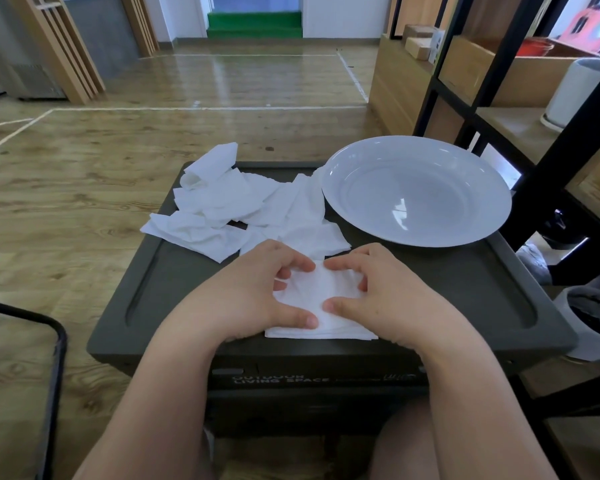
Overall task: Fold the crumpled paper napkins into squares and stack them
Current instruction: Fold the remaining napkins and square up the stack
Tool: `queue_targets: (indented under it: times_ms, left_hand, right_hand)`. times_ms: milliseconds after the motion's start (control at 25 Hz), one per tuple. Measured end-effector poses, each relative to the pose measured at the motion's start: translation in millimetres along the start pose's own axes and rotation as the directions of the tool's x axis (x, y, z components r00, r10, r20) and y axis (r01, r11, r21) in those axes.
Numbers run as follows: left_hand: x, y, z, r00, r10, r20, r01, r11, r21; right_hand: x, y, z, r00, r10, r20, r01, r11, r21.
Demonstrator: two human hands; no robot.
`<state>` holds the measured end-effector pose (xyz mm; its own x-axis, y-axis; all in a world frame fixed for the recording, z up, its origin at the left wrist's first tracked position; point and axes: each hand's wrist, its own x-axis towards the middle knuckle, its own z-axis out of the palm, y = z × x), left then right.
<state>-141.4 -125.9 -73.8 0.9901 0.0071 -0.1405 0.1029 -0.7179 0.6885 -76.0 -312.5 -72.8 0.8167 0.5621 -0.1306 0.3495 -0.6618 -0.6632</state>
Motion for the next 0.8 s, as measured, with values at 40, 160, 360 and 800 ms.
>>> queue_targets:
  times_ms: [40,160,360,800]
  left_hand:
    - [1,-2,-2,1.0,-0.008,0.013,0.008,1.0,-0.029]
    - [15,-4,-6,0.978,-0.081,-0.191,0.047,0.984,-0.174]
    - [50,-7,-6,0.835,-0.15,-0.529,0.17,0.985,-0.01]
    - [10,14,-25,0.828,0.068,-0.556,-0.243,0.938,-0.247]
  right_hand:
    - [0,0,0,1.0,0.0,0.0,0.0,1.0,0.005]
    - [-2,0,-3,1.0,-0.008,-0.016,0.009,0.999,0.049]
    - [-4,-1,-4,0.98,-0.029,-0.195,0.062,0.984,0.165]
    - [-2,-6,-12,0.856,-0.07,-0.513,0.264,0.911,0.316]
